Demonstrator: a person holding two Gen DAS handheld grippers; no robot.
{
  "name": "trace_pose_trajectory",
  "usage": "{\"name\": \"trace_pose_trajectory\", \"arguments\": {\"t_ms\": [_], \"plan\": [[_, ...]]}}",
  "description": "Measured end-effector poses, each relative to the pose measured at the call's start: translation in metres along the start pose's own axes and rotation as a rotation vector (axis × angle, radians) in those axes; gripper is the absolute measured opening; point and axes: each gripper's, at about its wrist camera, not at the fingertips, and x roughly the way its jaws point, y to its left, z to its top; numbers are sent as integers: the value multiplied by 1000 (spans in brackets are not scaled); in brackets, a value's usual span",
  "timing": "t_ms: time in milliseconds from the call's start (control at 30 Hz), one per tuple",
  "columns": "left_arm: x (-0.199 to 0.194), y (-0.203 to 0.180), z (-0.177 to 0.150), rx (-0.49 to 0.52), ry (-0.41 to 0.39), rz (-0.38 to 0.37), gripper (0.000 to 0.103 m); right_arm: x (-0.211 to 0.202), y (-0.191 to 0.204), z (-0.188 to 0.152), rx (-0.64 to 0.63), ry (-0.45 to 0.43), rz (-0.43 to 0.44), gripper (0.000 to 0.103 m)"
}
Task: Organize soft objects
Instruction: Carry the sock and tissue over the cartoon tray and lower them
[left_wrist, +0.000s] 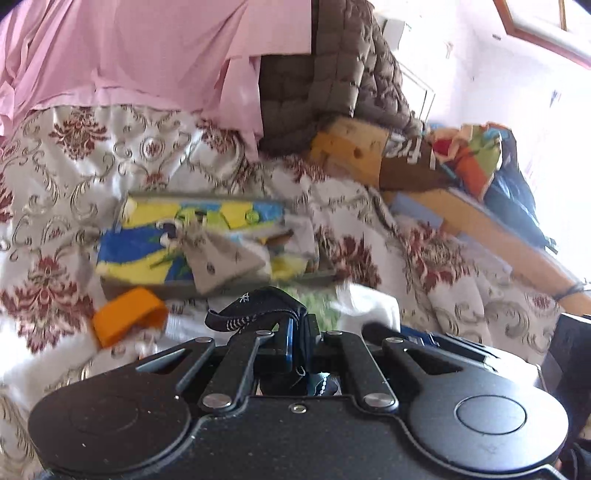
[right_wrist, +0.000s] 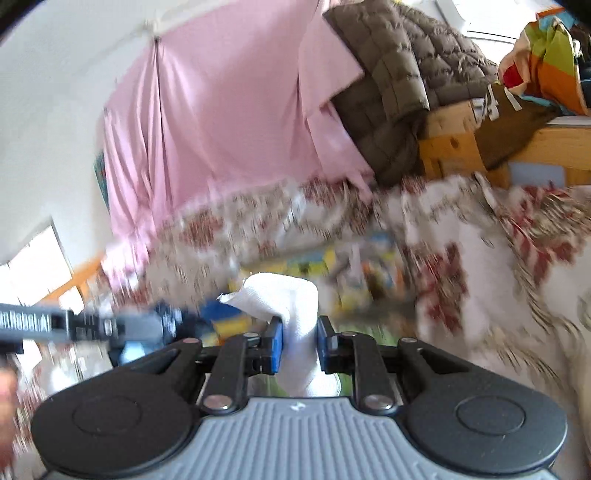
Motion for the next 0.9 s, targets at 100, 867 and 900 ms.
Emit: {"name": "trace_pose_trajectory", "arguments": {"t_ms": [100,867,900], "plan": [[11,5,13,-32,-43,6,7,23,-17,15,43,-39,-4,21],[206,46,109,-213,-135,55,7,163,-99,53,318,36,12,24],[212,49,106,-237,-123,65,7,166,-100,52,322,52,10,24]]}}
